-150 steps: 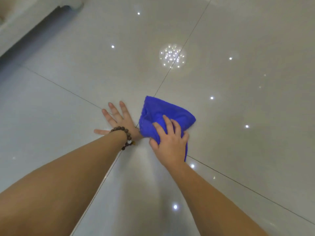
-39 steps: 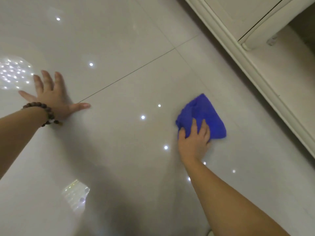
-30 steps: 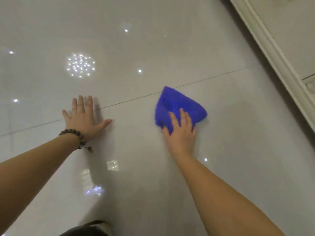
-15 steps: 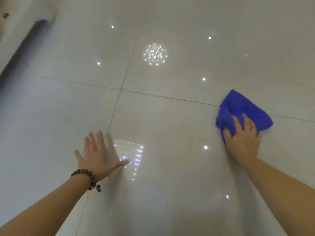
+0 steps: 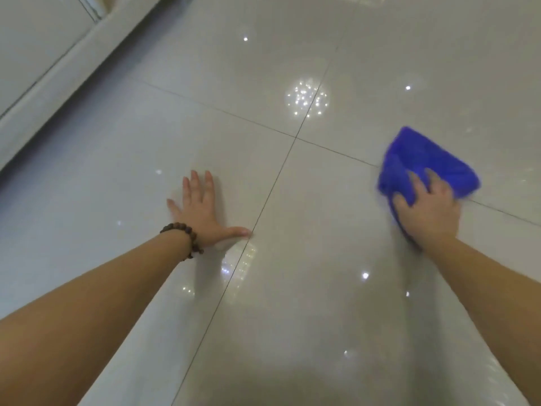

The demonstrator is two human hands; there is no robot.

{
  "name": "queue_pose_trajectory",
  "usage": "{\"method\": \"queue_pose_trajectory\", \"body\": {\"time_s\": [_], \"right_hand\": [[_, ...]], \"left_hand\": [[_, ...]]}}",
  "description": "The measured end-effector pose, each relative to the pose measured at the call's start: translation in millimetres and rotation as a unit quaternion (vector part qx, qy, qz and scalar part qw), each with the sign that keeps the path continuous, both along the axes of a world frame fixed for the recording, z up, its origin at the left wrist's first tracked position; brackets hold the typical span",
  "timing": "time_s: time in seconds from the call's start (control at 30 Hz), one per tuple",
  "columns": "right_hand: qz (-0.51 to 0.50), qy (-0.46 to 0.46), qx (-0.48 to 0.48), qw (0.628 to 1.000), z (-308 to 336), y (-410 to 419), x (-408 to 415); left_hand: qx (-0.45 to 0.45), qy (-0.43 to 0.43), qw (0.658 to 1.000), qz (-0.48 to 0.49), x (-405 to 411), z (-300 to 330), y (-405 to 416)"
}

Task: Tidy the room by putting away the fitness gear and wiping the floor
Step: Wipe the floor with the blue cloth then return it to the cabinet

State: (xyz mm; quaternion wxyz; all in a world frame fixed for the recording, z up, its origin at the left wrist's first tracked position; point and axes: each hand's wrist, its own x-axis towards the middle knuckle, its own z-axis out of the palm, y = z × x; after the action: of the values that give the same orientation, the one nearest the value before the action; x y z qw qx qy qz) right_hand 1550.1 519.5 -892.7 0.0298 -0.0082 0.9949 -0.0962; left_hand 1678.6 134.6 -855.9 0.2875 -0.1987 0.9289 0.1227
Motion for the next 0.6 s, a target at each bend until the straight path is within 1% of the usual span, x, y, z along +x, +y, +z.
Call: {"method": "queue_pose_trajectory", "body": {"time_s": [0.03, 0.07, 0.1, 0.13, 0.17, 0.2, 0.23, 0.27, 0.3, 0.33, 0.37, 0.4, 0.43, 0.47, 0.5, 0.53, 0.57, 0.6], "right_hand": [[-0.147, -0.032, -0.029, 0.988, 9, 0, -4], [-0.21, -0.043, -0.035, 0.976, 13, -13, 3], [-0.192, -0.027, -0.024, 0.981, 12, -38, 19], [-0.111, 0.012, -0.021, 0.994, 5, -70, 39], [0.014, 0.043, -0.024, 0.999, -2, -105, 64], [0.167, 0.051, -0.03, 0.984, -8, -137, 90], [0.318, 0.041, -0.024, 0.947, -11, -161, 109], [0.445, 0.026, -0.009, 0.895, -9, -174, 110], [0.524, 0.024, -0.002, 0.851, -7, -176, 88], [0.536, 0.047, 0.0, 0.843, -10, -171, 56], [0.479, 0.067, -0.005, 0.875, -13, -162, 21], [0.367, 0.077, -0.011, 0.927, -12, -152, -15], [0.217, 0.064, -0.008, 0.974, -9, -140, -48], [0.054, 0.047, -0.016, 0.997, -6, -133, -72], [-0.077, 0.025, -0.019, 0.997, -1, -141, -82], [-0.132, 0.016, -0.003, 0.991, 0, -163, -79], [-0.109, 0.022, 0.007, 0.994, -1, -192, -70], [-0.024, 0.041, -0.004, 0.999, -4, -221, -56]], "left_hand": [[0.014, -0.021, 1.0, 0.006, -2, -1, -4], [0.018, -0.044, 0.999, -0.002, -3, -3, -6], [0.014, -0.063, 0.998, -0.017, -4, -5, -7], [0.006, -0.074, 0.997, -0.028, -3, -8, -7], [-0.004, -0.073, 0.997, -0.03, -3, -10, -6], [-0.01, -0.067, 0.997, -0.026, -2, -13, -6], [-0.01, -0.059, 0.998, -0.022, -2, -16, -6], [-0.004, -0.055, 0.998, -0.017, -2, -18, -7], [-0.001, -0.053, 0.998, -0.015, -2, -19, -8], [-0.003, -0.061, 0.998, -0.02, -2, -21, -10], [-0.01, -0.073, 0.997, -0.028, -3, -21, -11], [-0.014, -0.082, 0.996, -0.034, -4, -20, -11], [-0.015, -0.089, 0.995, -0.035, -4, -21, -11], [-0.013, -0.092, 0.995, -0.033, -4, -23, -11], [-0.01, -0.093, 0.995, -0.033, -5, -24, -11], [-0.006, -0.096, 0.995, -0.035, -6, -24, -12], [-0.001, -0.098, 0.995, -0.035, -6, -24, -12], [0.005, -0.099, 0.995, -0.033, -6, -23, -11]]}}
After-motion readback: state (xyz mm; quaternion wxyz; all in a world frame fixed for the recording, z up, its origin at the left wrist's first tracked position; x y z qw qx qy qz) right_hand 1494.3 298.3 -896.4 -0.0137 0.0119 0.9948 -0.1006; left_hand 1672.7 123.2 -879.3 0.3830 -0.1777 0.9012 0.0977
